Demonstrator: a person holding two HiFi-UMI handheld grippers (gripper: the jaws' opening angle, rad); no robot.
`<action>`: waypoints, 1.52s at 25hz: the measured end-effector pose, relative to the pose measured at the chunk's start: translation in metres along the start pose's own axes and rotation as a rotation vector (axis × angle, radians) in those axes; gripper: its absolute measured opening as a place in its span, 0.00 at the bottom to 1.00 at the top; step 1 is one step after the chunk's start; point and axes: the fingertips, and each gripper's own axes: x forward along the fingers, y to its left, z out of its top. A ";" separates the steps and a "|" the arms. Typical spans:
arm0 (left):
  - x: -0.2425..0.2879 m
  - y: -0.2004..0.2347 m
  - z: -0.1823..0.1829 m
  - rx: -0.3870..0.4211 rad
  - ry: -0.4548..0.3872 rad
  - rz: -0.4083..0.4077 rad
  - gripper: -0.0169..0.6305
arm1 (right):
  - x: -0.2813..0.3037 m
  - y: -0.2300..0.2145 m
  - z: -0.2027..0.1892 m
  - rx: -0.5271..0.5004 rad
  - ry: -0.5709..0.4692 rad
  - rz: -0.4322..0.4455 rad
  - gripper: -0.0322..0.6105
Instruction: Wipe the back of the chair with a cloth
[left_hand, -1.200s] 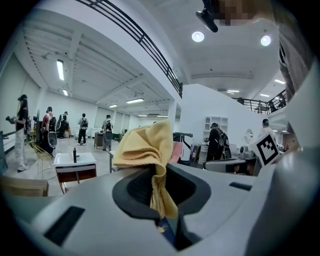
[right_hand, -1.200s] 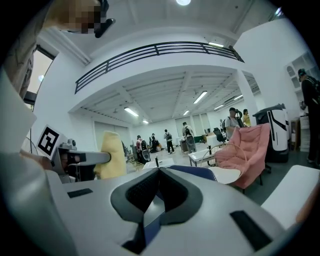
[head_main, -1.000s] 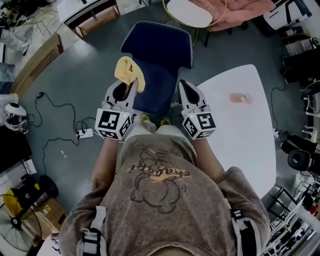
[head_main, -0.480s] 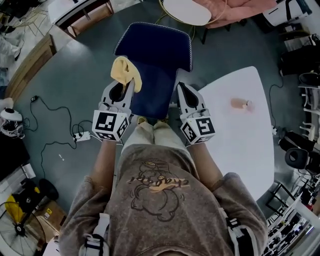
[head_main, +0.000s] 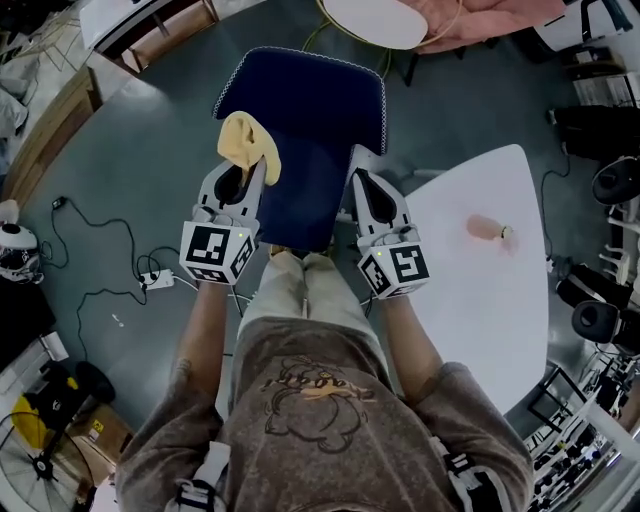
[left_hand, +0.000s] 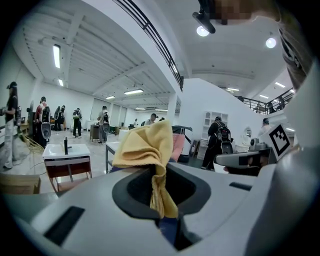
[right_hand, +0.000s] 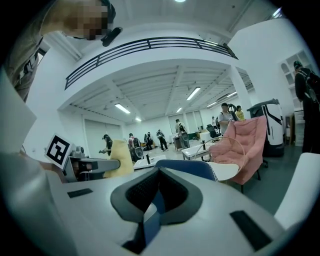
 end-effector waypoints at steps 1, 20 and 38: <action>0.004 0.002 -0.001 0.002 0.002 0.004 0.10 | 0.002 -0.003 -0.002 0.003 0.003 -0.001 0.09; 0.094 0.104 -0.042 0.119 0.104 0.121 0.10 | 0.022 -0.019 -0.017 0.030 0.031 -0.017 0.09; 0.160 0.165 -0.082 0.118 0.234 0.155 0.10 | 0.029 -0.027 -0.024 0.036 0.062 -0.015 0.09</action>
